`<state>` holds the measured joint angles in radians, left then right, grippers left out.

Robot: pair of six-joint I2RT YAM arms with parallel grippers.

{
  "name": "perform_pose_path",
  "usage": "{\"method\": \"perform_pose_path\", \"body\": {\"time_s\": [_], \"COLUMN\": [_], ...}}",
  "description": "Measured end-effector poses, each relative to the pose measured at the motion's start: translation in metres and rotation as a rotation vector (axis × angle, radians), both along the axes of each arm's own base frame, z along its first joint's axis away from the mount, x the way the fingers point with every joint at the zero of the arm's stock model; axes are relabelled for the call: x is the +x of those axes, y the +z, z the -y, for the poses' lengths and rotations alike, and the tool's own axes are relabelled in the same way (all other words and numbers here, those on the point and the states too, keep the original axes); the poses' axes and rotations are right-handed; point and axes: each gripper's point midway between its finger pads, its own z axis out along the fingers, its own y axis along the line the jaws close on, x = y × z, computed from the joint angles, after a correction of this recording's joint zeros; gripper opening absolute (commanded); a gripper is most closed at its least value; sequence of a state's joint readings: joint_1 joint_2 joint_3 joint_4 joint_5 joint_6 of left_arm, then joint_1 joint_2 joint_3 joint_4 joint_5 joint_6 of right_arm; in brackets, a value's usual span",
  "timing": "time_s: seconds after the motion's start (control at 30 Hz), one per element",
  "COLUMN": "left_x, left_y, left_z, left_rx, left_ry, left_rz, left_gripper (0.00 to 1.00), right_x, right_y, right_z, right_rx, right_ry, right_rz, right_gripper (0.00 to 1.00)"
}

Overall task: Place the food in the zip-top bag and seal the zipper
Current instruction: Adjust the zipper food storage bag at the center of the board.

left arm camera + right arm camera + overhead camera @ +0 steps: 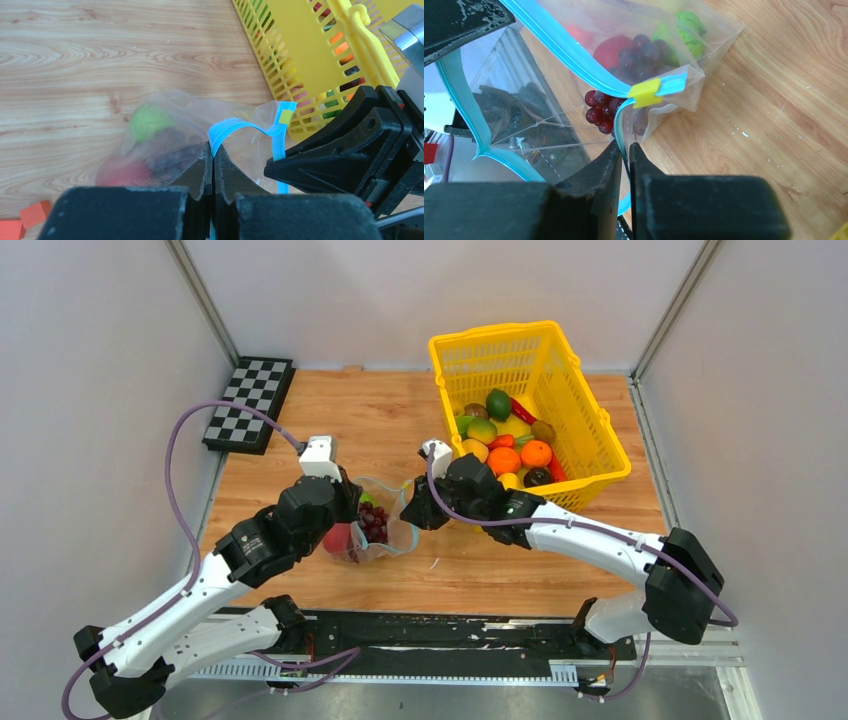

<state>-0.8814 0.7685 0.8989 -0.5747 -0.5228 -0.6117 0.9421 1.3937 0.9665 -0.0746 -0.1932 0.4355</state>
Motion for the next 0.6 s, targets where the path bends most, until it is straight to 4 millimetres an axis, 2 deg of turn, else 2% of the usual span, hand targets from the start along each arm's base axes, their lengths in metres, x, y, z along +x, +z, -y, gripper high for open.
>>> {"method": "perform_pose_path", "body": {"time_s": [0.17, 0.37, 0.5, 0.6], "left_x": [0.0, -0.001, -0.001, -0.001], "left_y": [-0.001, 0.003, 0.004, 0.005], "left_z": [0.005, 0.012, 0.012, 0.004], "left_rx": [-0.012, -0.034, -0.037, -0.042], "left_ry": [-0.019, -0.054, -0.051, -0.023], "left_rz": [0.0, 0.008, 0.01, 0.026], "left_gripper": [0.0, 0.0, 0.0, 0.0], "right_x": [0.004, 0.016, 0.027, 0.03], "right_y": [0.005, 0.02, 0.016, 0.014], "right_z": [0.006, 0.02, 0.03, 0.033], "right_rx": [0.007, 0.026, -0.005, -0.021], "right_ry": [-0.035, -0.112, -0.178, -0.2], "right_rz": [0.025, 0.073, 0.084, 0.092], "right_gripper": [0.03, 0.02, 0.04, 0.07]}}
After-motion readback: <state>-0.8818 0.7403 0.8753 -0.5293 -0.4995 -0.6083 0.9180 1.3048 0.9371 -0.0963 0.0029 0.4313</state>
